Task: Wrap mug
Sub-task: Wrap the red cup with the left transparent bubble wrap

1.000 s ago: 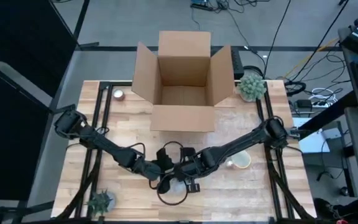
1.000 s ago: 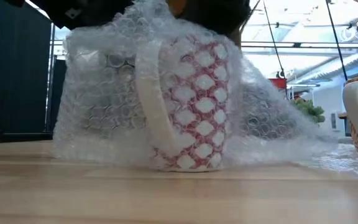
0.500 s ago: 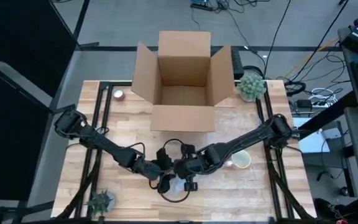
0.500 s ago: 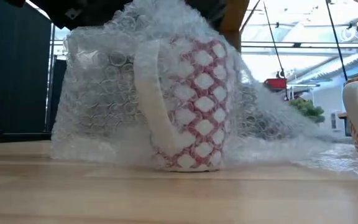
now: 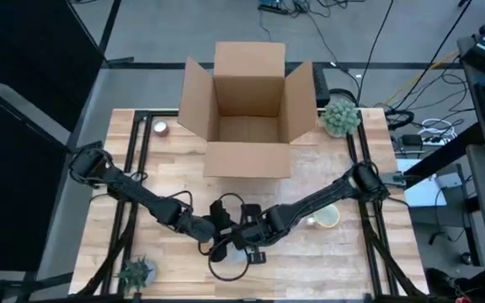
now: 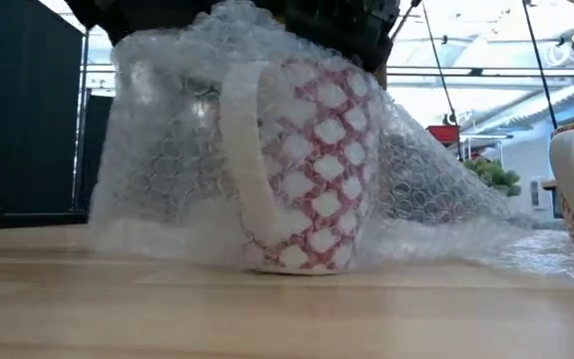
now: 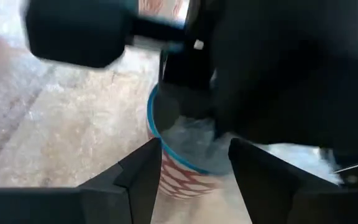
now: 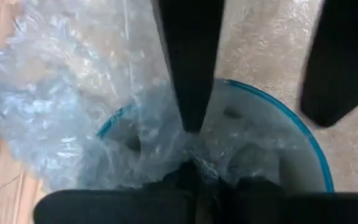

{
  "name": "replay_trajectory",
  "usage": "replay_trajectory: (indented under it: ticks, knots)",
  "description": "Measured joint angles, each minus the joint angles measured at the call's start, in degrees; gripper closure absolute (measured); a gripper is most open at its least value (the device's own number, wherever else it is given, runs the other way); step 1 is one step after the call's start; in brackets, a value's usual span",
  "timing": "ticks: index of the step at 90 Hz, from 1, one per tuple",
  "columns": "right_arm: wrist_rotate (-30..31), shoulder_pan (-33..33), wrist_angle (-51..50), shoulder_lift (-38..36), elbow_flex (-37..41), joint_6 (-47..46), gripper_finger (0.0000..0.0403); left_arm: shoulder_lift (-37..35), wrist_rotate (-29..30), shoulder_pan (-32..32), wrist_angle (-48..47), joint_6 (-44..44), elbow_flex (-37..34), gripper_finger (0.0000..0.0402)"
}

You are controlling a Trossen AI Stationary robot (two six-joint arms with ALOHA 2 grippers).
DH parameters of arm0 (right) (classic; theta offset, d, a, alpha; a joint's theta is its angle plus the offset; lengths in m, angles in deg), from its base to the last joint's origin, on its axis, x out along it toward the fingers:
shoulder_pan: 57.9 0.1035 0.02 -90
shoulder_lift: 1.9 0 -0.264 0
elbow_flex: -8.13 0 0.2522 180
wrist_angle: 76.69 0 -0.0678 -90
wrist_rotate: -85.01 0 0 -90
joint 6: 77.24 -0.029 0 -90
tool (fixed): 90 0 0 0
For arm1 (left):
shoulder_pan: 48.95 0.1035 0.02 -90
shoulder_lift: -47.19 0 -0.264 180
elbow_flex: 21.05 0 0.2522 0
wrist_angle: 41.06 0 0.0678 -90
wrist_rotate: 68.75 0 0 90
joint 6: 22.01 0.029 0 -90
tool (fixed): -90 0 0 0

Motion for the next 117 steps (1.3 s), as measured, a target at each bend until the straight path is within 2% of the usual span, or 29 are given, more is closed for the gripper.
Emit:
replay_trajectory:
  ticks: [20,40,55,93,117]
  knots:
    - [0.00,-0.19,0.17,-0.25,0.04,0.29,0.0401,-0.02,2.20,-0.02,0.68,0.36,0.05,0.0221]
    - [0.04,-0.16,1.17,-0.28,0.07,0.18,0.0401,6.04,4.73,0.98,2.07,0.92,0.29,0.0221]
    - [-0.13,0.31,0.23,-0.94,0.07,-0.20,0.0401,7.12,4.98,1.07,2.56,-0.09,0.42,0.0221]
    - [0.09,0.08,-4.61,-13.39,-0.07,-0.29,0.0401,7.26,4.74,1.11,2.02,-0.09,0.35,0.0221]
    - [0.07,-0.04,-4.24,-12.69,-0.11,-1.93,0.0390,7.32,4.63,1.11,2.12,-0.16,0.29,0.0221]
